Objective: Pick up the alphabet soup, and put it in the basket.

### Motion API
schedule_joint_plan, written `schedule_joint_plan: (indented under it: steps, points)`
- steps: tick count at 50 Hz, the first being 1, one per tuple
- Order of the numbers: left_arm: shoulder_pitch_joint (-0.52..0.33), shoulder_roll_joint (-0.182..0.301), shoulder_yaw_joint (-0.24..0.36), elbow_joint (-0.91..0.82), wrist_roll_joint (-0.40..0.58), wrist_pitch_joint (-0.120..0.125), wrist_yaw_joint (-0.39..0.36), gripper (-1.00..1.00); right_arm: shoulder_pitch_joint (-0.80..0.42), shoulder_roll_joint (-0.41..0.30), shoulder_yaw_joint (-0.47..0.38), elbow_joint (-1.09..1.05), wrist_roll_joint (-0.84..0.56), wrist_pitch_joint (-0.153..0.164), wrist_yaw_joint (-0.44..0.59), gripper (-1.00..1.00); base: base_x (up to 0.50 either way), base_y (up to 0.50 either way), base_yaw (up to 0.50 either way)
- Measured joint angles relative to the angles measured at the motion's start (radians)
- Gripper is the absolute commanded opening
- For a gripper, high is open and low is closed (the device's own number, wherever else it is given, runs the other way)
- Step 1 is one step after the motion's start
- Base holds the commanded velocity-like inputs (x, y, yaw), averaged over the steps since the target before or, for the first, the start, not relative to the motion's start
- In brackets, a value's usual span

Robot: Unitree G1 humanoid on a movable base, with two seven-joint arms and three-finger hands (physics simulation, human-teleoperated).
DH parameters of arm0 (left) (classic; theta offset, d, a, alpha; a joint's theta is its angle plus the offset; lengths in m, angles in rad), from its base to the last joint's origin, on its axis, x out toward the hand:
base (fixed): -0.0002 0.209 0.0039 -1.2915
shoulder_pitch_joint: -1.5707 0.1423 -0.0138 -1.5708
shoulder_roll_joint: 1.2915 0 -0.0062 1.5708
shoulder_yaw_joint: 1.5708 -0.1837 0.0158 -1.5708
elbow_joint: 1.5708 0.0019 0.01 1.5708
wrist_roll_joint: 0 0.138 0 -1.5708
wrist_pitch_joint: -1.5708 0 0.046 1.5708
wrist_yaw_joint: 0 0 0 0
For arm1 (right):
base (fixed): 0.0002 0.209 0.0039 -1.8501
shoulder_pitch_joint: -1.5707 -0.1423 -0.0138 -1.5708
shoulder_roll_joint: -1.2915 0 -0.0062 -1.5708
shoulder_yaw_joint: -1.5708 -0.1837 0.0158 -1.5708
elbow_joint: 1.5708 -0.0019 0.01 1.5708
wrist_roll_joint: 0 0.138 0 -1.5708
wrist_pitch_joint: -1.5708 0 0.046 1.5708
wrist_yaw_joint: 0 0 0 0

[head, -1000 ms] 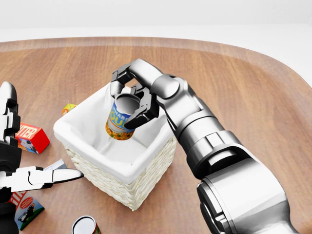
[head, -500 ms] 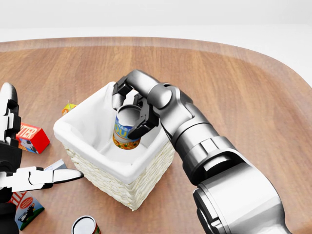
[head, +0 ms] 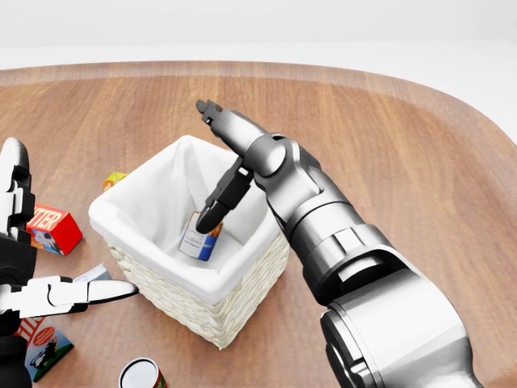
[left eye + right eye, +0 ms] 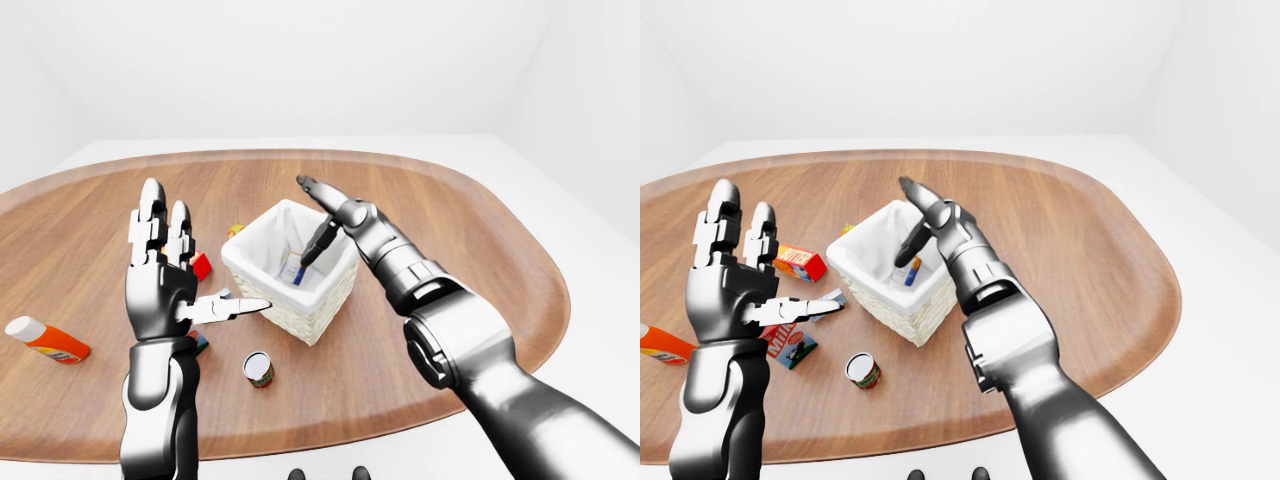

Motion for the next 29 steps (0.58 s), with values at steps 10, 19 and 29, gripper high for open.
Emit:
schedule_joint_plan:
  steps: [10, 19, 29]
  points:
    - [0.0, 0.0, 0.001, 0.002, 0.0, 0.0, 0.0, 1.0, -0.104, -0.024, -0.039, -0.027, 0.087, 0.0, -0.033, 1.0, 0.0, 0.0, 0.0]
    - [0.002, 0.0, 0.0, 0.0, 0.001, 0.0, 0.001, 1.0, -0.241, -0.075, -0.064, -0.071, 0.199, 0.0, -0.078, 1.0, 0.0, 0.0, 0.0]
    - [0.001, -0.001, -0.001, -0.001, 0.002, 0.0, 0.003, 1.0, -0.346, -0.117, -0.071, -0.121, 0.293, 0.0, -0.111, 1.0, 0.0, 0.0, 0.0]
